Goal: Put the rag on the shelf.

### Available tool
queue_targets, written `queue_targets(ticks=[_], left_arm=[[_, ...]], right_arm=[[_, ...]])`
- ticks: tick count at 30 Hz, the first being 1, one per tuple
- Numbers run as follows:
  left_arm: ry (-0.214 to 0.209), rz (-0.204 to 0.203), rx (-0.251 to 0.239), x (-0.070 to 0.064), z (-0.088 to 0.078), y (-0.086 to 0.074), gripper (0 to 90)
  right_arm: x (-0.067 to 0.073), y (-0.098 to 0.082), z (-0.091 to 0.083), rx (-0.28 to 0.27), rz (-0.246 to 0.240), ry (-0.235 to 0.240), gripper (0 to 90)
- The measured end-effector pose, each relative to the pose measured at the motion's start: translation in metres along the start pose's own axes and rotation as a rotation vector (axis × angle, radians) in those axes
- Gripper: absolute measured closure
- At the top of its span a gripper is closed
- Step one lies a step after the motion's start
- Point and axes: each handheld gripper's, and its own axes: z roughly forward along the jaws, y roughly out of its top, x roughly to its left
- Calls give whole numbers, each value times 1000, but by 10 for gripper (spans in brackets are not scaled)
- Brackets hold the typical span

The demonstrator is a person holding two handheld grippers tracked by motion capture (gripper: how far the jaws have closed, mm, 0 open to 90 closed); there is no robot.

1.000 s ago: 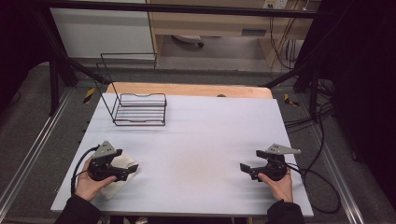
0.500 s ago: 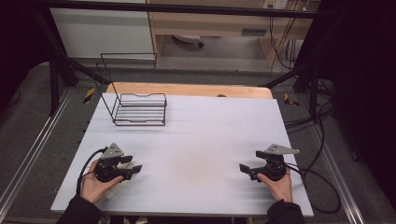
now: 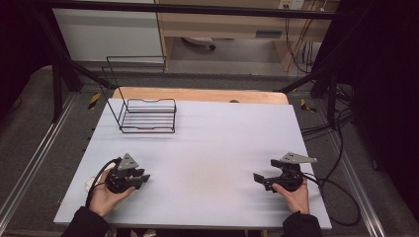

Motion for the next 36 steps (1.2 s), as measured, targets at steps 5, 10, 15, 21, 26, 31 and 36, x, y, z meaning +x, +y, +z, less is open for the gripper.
queue_targets(ticks=[5,10,15,21,26,31,36], left_arm=[[2,-13,16,1,0,2,787],[-1,-35,19,2,0,4,840],[-5,-71,7,4,-1,5,851],[-13,-130,-34,3,-1,13,853],[-27,-152,-60,-1,1,20,853],[-42,-166,-90,-10,4,29,852],[-43,-157,-97,-17,14,37,851]], right_arm=[[0,0,0,1,1,0,3],[0,0,0,2,1,1,4],[0,0,0,-1,1,2,4],[0,0,0,-1,0,3,4],[0,0,0,-4,2,3,4],[0,0,0,-5,3,3,4],[0,0,1,-3,4,4,4]])
